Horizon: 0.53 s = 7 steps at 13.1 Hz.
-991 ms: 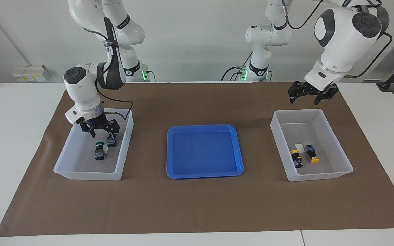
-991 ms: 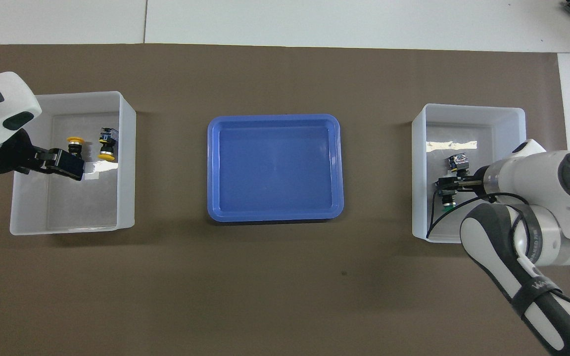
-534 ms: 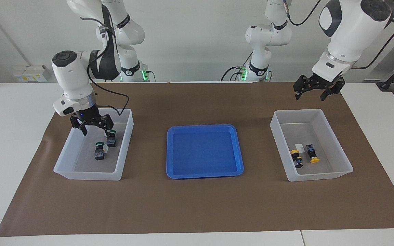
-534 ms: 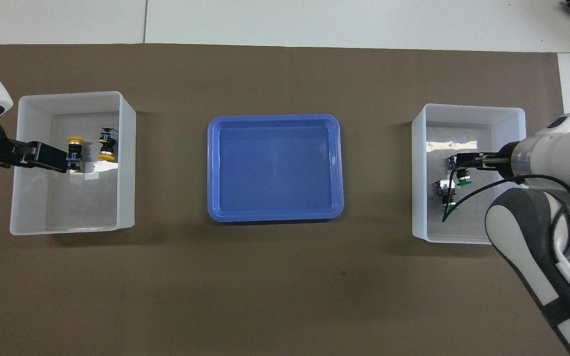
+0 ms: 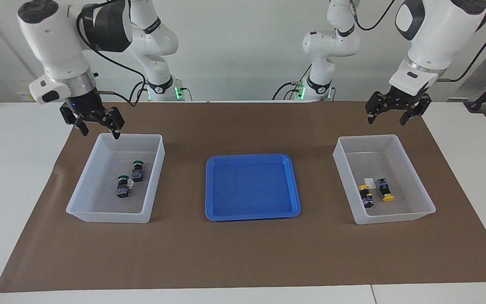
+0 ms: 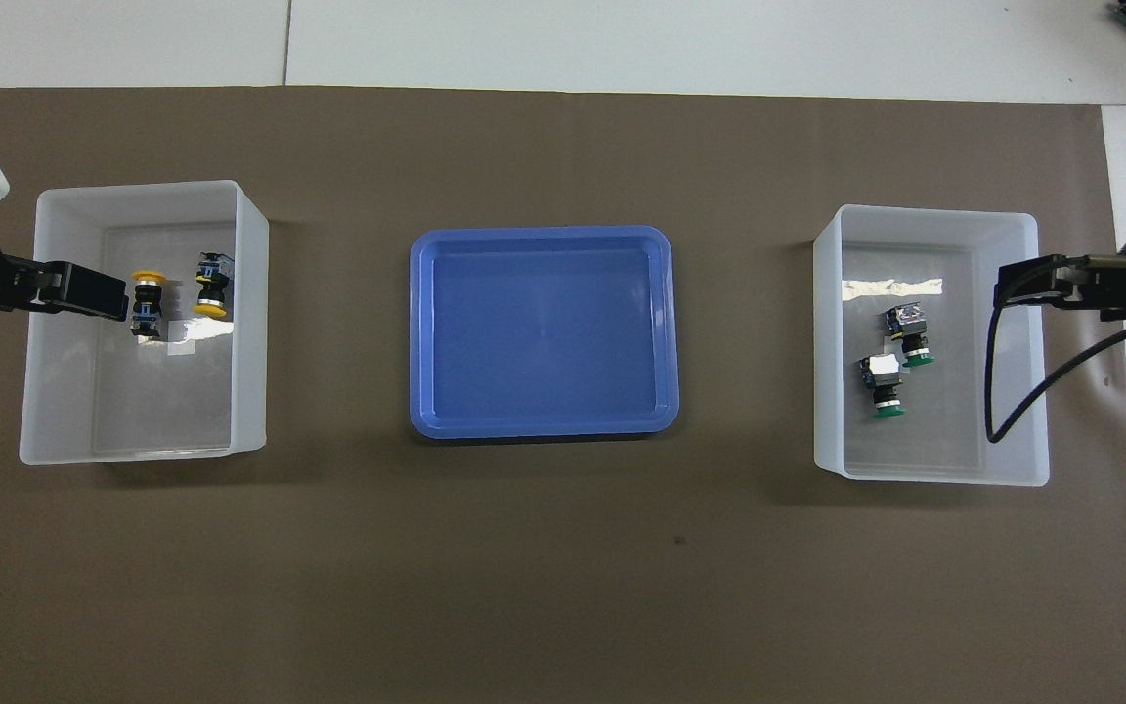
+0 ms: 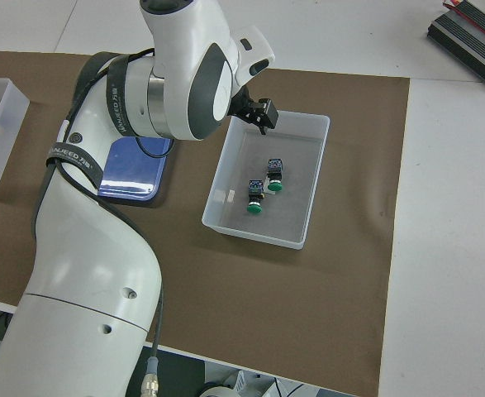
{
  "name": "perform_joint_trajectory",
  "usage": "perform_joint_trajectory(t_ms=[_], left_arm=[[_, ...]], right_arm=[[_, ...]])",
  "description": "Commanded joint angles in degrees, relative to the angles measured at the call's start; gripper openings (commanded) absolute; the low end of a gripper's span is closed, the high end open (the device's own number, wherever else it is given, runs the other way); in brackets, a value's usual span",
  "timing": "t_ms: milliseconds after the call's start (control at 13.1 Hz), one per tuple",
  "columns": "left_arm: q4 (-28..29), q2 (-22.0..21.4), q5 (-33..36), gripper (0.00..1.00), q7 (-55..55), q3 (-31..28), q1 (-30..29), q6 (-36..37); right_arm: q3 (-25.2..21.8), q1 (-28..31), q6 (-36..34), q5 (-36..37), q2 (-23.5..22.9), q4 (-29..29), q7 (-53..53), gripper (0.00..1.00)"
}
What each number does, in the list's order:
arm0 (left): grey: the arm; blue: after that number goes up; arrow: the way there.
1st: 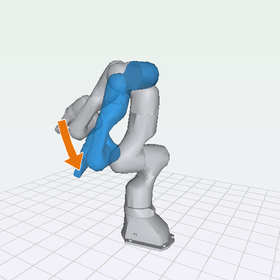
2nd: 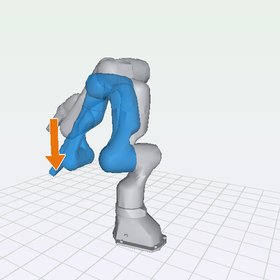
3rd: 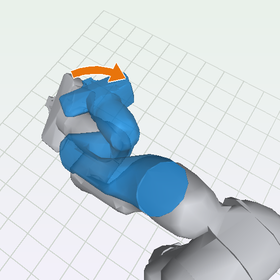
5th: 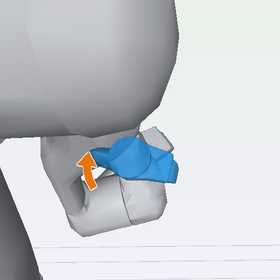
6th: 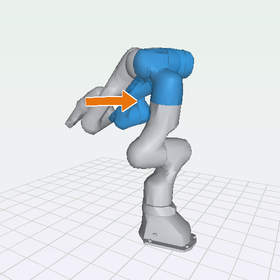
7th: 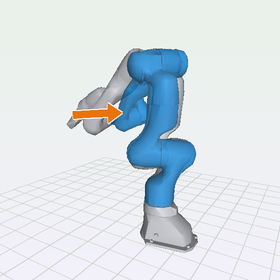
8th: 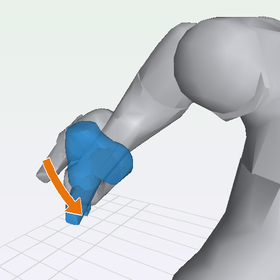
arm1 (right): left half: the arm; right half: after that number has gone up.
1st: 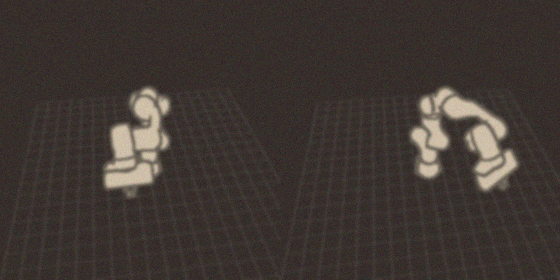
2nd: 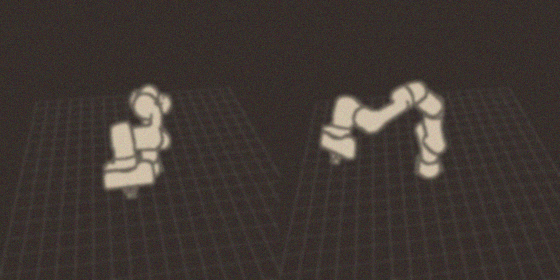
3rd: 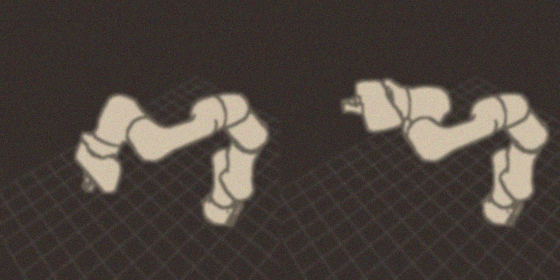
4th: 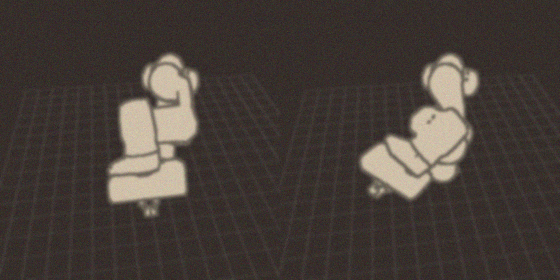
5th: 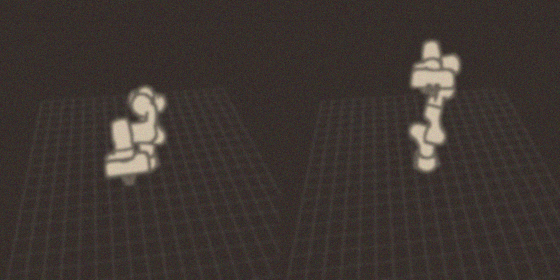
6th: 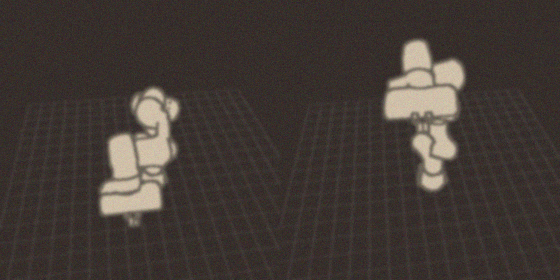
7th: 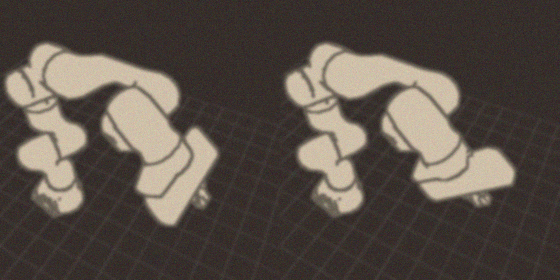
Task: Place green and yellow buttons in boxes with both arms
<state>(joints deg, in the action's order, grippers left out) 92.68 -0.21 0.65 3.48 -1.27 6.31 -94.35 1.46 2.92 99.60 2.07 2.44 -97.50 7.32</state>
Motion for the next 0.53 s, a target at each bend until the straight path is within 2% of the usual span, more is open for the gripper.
perform_joint_trajectory(t_ms=[0,152,457], left_arm=[[0.6,-0.4,1.1,1.00,-0.8,0.0,0.0,-0.9],[0.4,-0.3,1.1,1.00,-0.8,0.0,0.1,-0.8],[0.4,-0.3,1.1,1.00,-0.8,0.0,0.1,-0.7]], right_arm=[[0.3,0.8,-8.3,-0.3,-0.2,6.4,0.3,1.00],[0.1,0.8,-12.2,-0.2,0.3,8.0,0.1,1.00],[0.2,0.6,-13.4,0.0,1.3,7.2,-0.1,1.00]])
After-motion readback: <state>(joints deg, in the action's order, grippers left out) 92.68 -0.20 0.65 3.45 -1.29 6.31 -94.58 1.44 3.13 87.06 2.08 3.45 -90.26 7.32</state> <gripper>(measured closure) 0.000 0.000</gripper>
